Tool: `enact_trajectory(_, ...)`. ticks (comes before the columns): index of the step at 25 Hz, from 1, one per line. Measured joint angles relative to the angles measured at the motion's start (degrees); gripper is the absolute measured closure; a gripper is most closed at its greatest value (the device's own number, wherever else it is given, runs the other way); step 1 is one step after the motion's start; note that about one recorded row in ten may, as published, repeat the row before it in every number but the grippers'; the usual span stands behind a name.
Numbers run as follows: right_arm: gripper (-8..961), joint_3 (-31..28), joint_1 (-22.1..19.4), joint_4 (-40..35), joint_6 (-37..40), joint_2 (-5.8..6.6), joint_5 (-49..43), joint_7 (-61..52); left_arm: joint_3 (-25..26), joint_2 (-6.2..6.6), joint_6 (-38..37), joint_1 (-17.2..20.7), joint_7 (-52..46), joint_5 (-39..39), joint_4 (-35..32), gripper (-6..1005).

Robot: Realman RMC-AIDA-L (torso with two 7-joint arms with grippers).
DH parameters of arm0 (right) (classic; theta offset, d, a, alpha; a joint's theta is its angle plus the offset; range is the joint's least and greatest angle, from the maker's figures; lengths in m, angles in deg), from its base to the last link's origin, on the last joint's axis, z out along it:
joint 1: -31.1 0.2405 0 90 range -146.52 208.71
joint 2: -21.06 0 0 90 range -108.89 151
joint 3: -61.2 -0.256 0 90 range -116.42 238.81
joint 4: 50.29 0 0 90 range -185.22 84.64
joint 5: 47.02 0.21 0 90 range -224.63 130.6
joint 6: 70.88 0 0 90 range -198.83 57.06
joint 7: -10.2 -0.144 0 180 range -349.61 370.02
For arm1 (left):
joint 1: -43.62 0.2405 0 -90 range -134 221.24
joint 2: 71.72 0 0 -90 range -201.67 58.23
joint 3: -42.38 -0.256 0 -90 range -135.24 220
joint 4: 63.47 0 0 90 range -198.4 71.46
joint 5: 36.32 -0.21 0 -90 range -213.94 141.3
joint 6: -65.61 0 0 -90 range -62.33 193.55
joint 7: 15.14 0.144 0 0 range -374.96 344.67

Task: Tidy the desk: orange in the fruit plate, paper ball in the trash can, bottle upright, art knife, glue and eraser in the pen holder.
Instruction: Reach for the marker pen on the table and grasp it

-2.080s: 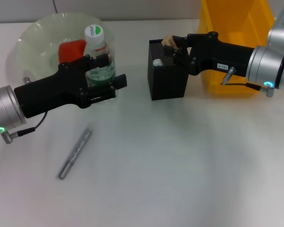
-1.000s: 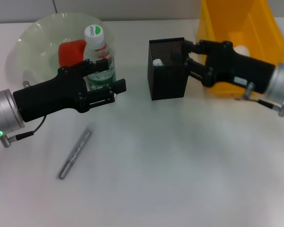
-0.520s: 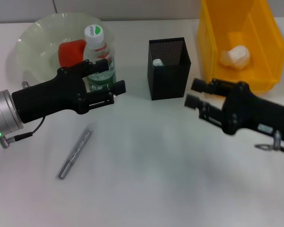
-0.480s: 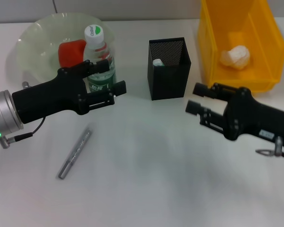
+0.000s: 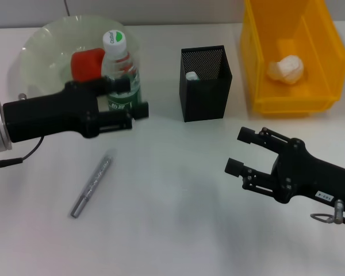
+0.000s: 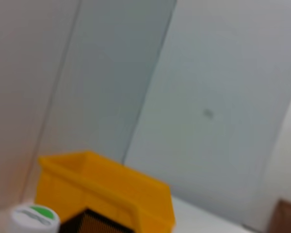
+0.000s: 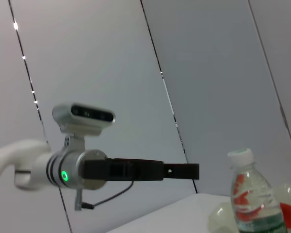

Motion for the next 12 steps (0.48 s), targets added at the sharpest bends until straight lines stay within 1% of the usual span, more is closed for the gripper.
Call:
enact_trajectory(3,190,-0.2,-0.1,1.0,-0.1,0.00,0.0,0.2,-0.3,-0.63,-0.4,0.5,-9.0,-7.9,-8.8,190)
enact_trajectory(4,190,-0.2,-0.1,1.8,-0.6,0.00,0.0,0.4,-1.2,-0.80,-0.4,0.7,-15.3,-13.2,-14.7,190)
enact_trajectory(5,190,-0.2,-0.1,1.8,-0.6,0.00,0.0,0.4,-1.2,-0.80,-0.4,0.7,-15.3,-13.2,-14.7,190)
enact_trajectory(6,190,-0.3,-0.1,2.6,-1.0,0.00,0.0,0.5,-3.3,-0.83,-0.2,0.7,-22.3,-19.4,-21.2,190)
enact_trajectory(7,190,-0.3,-0.1,2.6,-1.0,0.00,0.0,0.5,-3.3,-0.83,-0.2,0.7,-22.3,-19.4,-21.2,190)
enact_trajectory(8,190,-0.3,0.0,2.8,-1.3,-0.01,0.0,0.5,-4.5,-0.83,-0.1,0.7,-25.6,-22.4,-24.1,190)
enact_trajectory(9,190,-0.2,0.2,3.3,-1.8,-0.02,0.0,1.0,-7.0,-0.82,0.0,0.5,-31.3,-27.5,-28.6,190)
enact_trajectory(10,190,-0.2,0.2,3.3,-1.8,-0.02,0.0,1.0,-7.0,-0.82,0.0,0.5,-31.3,-27.5,-28.6,191)
enact_trajectory(11,190,-0.1,0.3,3.4,-2.1,-0.06,0.0,1.6,-10.5,-0.83,0.1,0.3,-37.2,-32.9,-33.2,191)
enact_trajectory(12,191,-0.1,0.3,3.4,-2.1,-0.06,0.0,1.6,-10.5,-0.83,0.1,0.3,-37.2,-32.9,-33.2,191)
